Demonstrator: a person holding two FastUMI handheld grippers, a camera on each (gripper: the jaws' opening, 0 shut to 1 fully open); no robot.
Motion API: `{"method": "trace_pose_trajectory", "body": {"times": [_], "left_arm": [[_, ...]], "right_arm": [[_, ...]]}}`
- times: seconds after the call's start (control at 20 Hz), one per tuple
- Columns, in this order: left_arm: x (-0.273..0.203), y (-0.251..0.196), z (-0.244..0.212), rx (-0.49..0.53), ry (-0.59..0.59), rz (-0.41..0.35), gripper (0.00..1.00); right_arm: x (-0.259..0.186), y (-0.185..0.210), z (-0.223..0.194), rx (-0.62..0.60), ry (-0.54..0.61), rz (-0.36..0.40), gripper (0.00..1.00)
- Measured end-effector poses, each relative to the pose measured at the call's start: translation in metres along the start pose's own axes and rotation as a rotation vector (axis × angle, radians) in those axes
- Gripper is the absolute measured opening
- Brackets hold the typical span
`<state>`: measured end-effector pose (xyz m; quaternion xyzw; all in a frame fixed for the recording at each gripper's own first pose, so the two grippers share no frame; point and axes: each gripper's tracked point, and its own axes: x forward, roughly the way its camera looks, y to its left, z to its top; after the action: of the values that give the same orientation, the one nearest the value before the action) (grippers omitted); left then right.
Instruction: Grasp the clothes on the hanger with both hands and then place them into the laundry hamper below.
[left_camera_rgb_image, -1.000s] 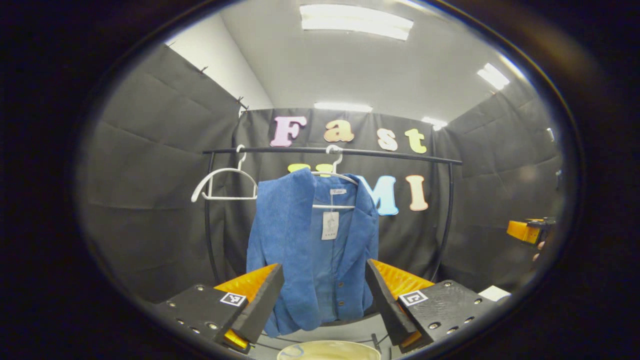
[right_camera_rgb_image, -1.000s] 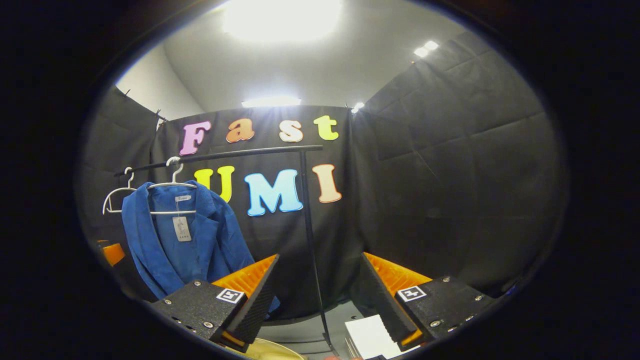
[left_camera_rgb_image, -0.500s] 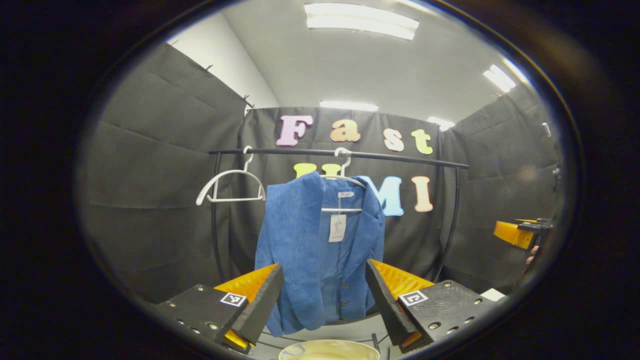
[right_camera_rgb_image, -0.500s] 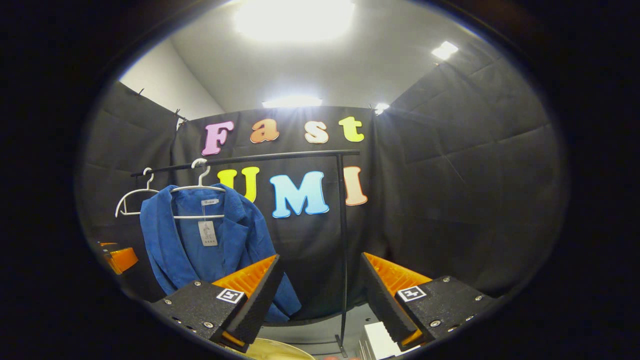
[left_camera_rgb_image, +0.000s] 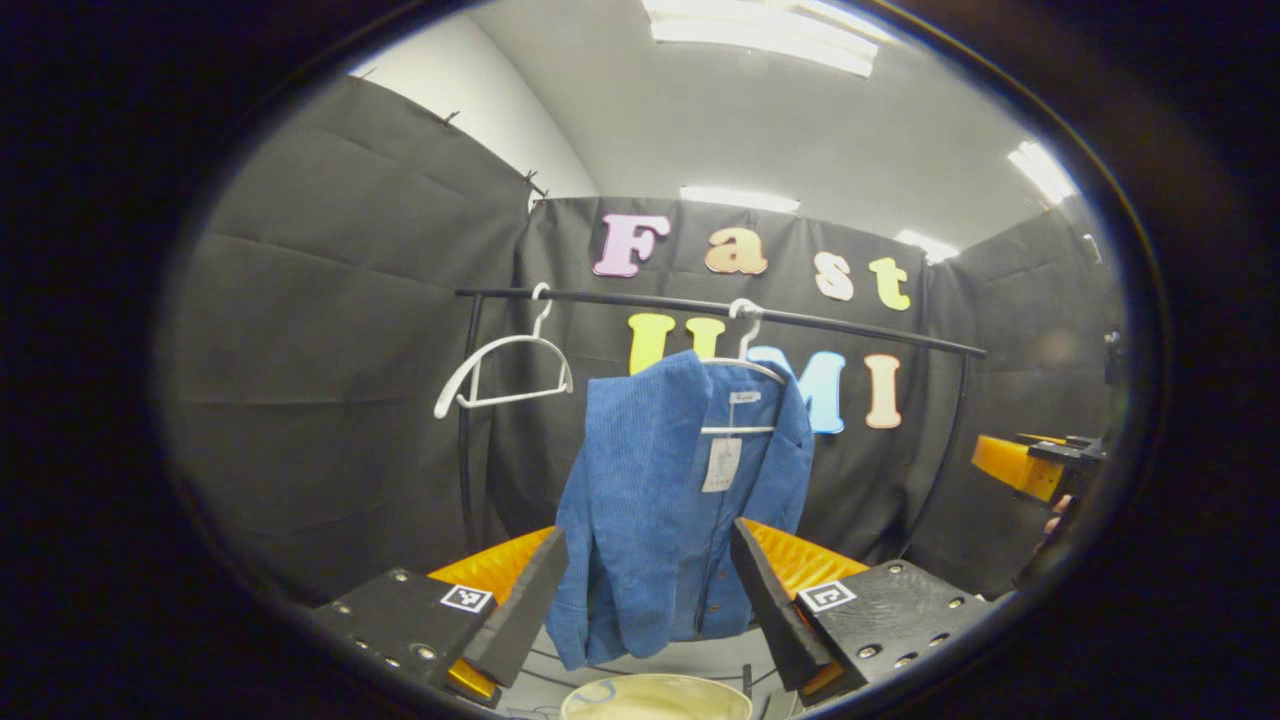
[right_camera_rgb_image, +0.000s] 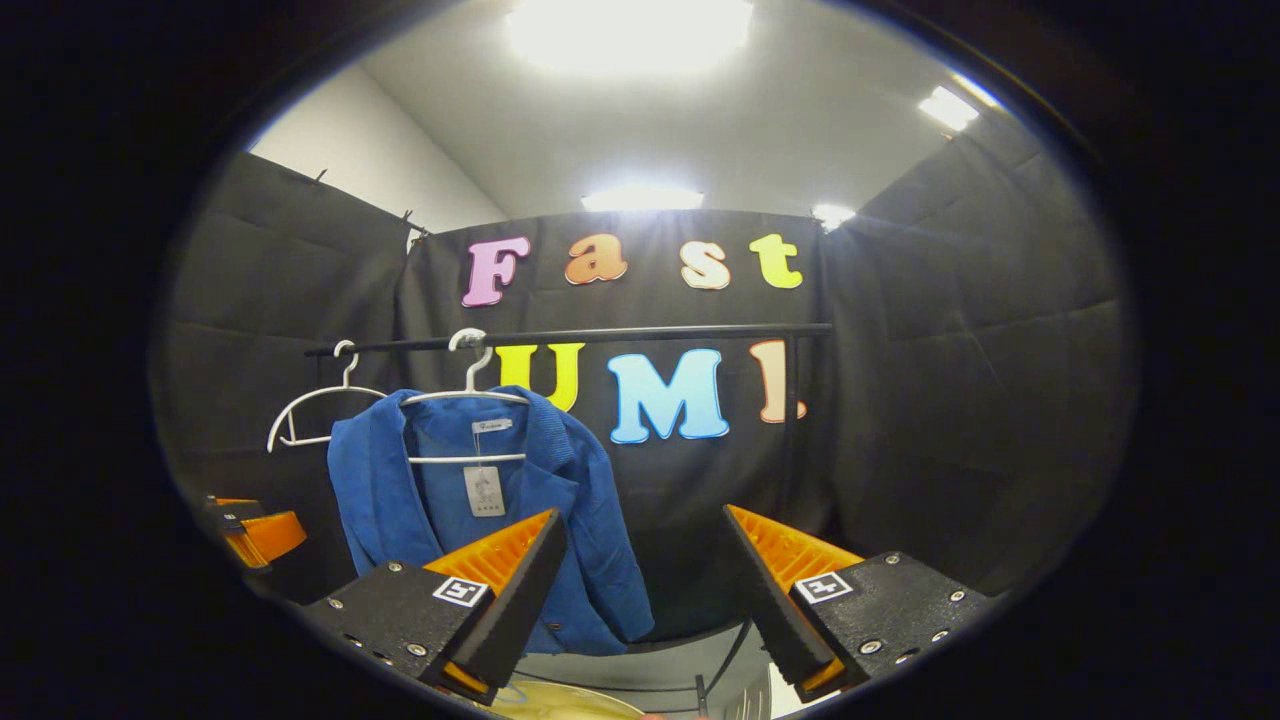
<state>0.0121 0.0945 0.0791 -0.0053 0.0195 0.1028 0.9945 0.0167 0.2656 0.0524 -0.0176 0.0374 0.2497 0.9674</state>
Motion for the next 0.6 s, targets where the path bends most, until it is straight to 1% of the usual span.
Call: {"method": "trace_pose_trajectory", "body": {"times": [0.15, 0.25, 0.3, 0.45, 0.6], "left_arm": [[0.007, -0.002, 0.009, 0.006, -0.004, 0.026, 0.98], [0.011, -0.007, 0.013, 0.002, 0.005, 0.036, 0.99], [0.011, -0.010, 0.014, 0.000, 0.012, 0.044, 0.98], [0.014, -0.013, 0.015, 0.007, 0.017, 0.100, 0.99], [0.021, -0.014, 0.013, -0.001, 0.022, 0.174, 0.99]], "right_arm": [[0.024, 0.024, 0.001, 0.015, 0.018, 0.068, 0.95], [0.037, 0.033, 0.000, 0.023, 0.020, 0.106, 0.94], [0.045, 0.036, -0.001, 0.028, 0.023, 0.121, 0.95], [0.075, 0.043, -0.017, 0.039, 0.068, 0.159, 0.95], [0.102, 0.050, -0.030, 0.068, 0.112, 0.213, 0.96]]}}
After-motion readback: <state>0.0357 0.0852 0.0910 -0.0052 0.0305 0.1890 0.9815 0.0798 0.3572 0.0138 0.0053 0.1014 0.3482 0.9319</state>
